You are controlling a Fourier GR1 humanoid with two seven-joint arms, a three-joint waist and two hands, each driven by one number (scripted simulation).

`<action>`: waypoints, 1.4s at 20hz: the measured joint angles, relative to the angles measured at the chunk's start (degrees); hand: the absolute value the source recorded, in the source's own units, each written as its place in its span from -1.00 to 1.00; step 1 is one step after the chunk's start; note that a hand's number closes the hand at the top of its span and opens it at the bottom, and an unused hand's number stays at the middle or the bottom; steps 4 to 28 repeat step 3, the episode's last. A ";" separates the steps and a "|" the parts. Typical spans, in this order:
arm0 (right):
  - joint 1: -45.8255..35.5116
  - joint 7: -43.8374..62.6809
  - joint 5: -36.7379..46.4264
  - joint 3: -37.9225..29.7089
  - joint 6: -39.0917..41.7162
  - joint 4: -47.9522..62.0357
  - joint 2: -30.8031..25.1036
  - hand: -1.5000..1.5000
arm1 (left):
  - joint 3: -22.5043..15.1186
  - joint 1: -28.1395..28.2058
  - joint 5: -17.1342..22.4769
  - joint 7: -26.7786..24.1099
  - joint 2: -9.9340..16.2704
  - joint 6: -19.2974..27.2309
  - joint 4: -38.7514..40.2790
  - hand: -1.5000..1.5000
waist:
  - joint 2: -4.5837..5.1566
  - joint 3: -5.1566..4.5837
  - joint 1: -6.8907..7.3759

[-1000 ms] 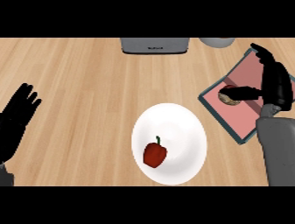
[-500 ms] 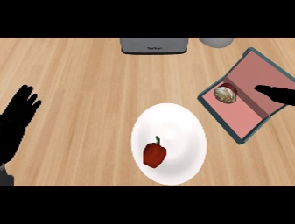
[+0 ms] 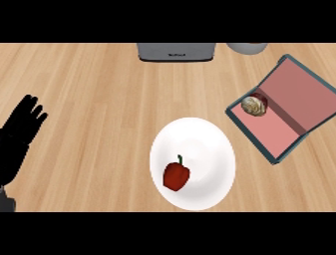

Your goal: Pick the cupcake from the plate and place it in the cardboard box

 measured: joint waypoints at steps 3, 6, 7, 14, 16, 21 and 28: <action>1.97 -2.08 -2.19 -0.86 1.56 0.71 -1.47 -1.00 | -0.71 0.78 -0.86 -0.88 -0.93 0.10 -0.10 0.00 | 0.02 0.01 0.08; 1.97 -2.08 -2.19 -0.86 1.56 0.71 -1.47 -1.00 | -0.71 0.78 -0.86 -0.88 -0.93 0.10 -0.10 0.00 | 0.02 0.01 0.08; 1.97 -2.08 -2.19 -0.86 1.56 0.71 -1.47 -1.00 | -0.71 0.78 -0.86 -0.88 -0.93 0.10 -0.10 0.00 | 0.02 0.01 0.08; 1.97 -2.08 -2.19 -0.86 1.56 0.71 -1.47 -1.00 | -0.71 0.78 -0.86 -0.88 -0.93 0.10 -0.10 0.00 | 0.02 0.01 0.08; 1.97 -2.08 -2.19 -0.86 1.56 0.71 -1.47 -1.00 | -0.71 0.78 -0.86 -0.88 -0.93 0.10 -0.10 0.00 | 0.02 0.01 0.08; 1.97 -2.08 -2.19 -0.86 1.56 0.71 -1.47 -1.00 | -0.71 0.78 -0.86 -0.88 -0.93 0.10 -0.10 0.00 | 0.02 0.01 0.08; 1.97 -2.08 -2.19 -0.86 1.56 0.71 -1.47 -1.00 | -0.71 0.78 -0.86 -0.88 -0.93 0.10 -0.10 0.00 | 0.02 0.01 0.08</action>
